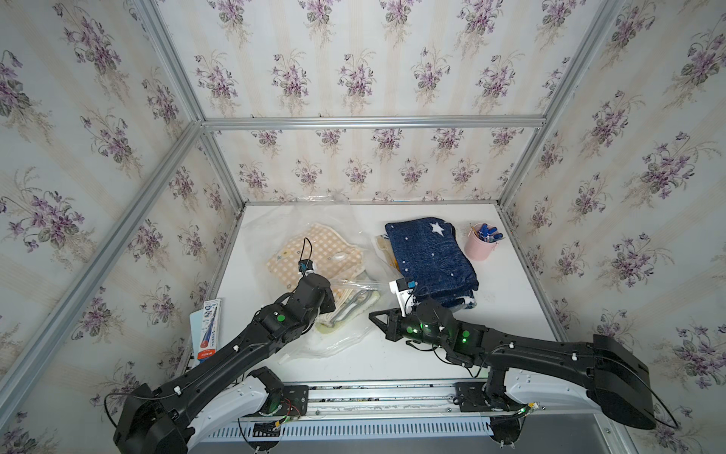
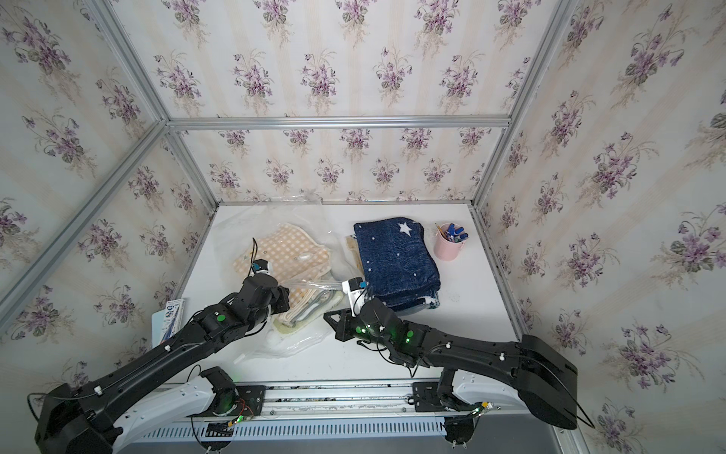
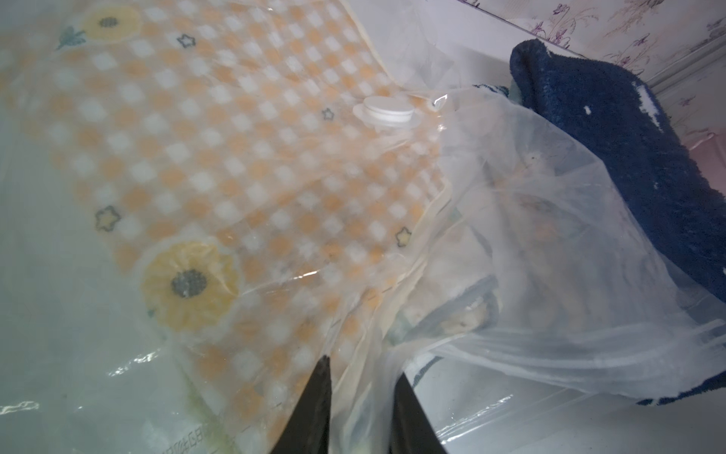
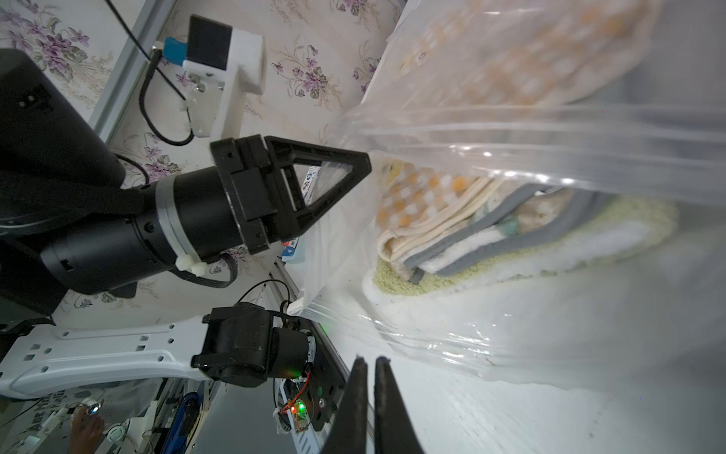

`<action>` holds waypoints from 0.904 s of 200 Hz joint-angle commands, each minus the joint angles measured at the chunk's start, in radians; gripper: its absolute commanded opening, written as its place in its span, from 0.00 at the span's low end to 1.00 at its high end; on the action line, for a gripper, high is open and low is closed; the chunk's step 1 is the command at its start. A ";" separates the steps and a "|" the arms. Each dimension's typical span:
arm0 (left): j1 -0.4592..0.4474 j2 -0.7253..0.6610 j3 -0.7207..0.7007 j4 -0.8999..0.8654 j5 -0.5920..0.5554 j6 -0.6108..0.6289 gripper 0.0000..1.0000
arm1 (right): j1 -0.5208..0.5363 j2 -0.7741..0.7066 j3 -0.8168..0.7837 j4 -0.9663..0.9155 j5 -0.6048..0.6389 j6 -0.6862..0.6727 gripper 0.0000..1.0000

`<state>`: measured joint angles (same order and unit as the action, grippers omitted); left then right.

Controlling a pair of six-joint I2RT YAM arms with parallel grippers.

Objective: Take the blanket out of the vacuum bag
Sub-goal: Take out the blanket from the vacuum bag.

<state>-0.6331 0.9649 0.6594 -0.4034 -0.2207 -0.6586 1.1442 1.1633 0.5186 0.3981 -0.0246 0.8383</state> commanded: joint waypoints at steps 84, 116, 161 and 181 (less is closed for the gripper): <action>0.029 -0.019 0.034 0.051 0.050 0.068 0.26 | 0.048 0.349 0.133 0.213 -0.023 0.054 0.07; 0.033 -0.034 0.052 0.041 0.052 0.079 0.26 | 0.047 0.443 0.184 0.243 -0.051 0.060 0.06; 0.036 -0.066 0.065 0.023 0.052 0.084 0.26 | 0.050 0.560 0.231 0.290 -0.057 0.094 0.04; 0.038 -0.074 0.076 0.016 0.058 0.086 0.27 | 0.057 0.593 0.248 0.284 -0.048 0.097 0.04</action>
<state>-0.5976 0.8978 0.7193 -0.3985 -0.1680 -0.5854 1.1957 1.7248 0.7475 0.6441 -0.0795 0.9176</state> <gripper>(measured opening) 0.266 0.049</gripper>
